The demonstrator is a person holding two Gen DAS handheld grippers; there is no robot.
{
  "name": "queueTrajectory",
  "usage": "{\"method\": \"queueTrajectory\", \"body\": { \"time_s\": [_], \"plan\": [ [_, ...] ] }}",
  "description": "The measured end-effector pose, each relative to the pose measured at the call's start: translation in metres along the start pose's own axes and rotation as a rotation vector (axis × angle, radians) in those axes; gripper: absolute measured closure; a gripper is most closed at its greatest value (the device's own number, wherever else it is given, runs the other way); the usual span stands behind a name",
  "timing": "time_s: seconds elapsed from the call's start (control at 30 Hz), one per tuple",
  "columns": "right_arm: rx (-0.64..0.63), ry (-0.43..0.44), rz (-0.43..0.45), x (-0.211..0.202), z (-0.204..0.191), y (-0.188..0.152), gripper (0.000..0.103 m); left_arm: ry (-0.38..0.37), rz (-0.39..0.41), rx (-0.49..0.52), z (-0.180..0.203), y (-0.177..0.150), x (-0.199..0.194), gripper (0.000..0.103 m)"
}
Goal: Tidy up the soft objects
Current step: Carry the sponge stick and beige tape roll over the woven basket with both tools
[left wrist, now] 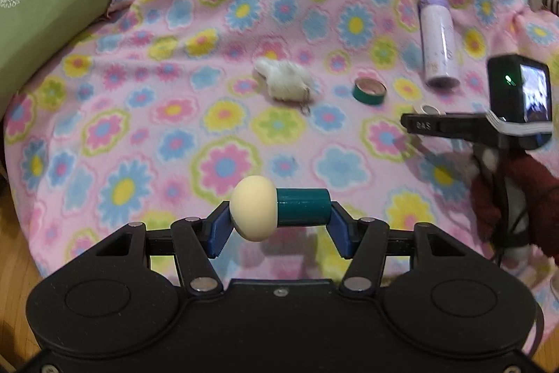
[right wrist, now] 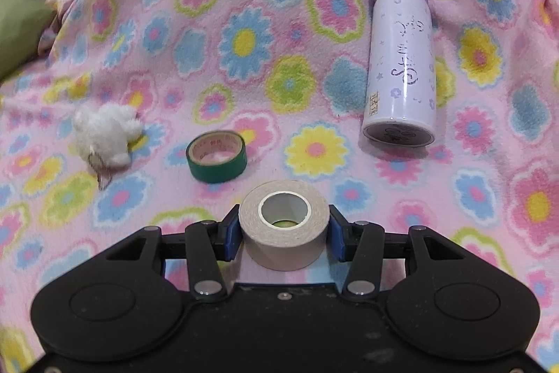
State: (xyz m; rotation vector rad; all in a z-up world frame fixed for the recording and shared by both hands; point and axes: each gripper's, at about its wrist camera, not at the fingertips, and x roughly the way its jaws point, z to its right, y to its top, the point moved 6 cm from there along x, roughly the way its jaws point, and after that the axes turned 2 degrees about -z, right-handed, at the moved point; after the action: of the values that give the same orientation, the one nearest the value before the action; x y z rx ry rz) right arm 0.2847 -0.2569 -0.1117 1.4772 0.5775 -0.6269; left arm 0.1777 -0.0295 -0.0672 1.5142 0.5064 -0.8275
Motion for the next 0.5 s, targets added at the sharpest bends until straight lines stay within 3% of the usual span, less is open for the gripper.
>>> {"method": "queueTrajectory", "body": {
  "time_s": [0.2,0.33,0.5],
  "plan": [
    [-0.054,-0.007,-0.060,-0.032,-0.004,-0.011,0.055,-0.001,-0.016,-0.004,-0.001,-0.013,-0.007,0.048],
    [-0.118,-0.025,-0.029,-0.074,-0.009,-0.016,0.056,0.011,-0.021,-0.009,-0.004,-0.020,-0.012,0.048],
    [-0.036,0.083,-0.023,-0.132,-0.011,-0.022,0.056,0.016,-0.013,-0.008,-0.002,-0.026,-0.023,0.048]
  ]
}}
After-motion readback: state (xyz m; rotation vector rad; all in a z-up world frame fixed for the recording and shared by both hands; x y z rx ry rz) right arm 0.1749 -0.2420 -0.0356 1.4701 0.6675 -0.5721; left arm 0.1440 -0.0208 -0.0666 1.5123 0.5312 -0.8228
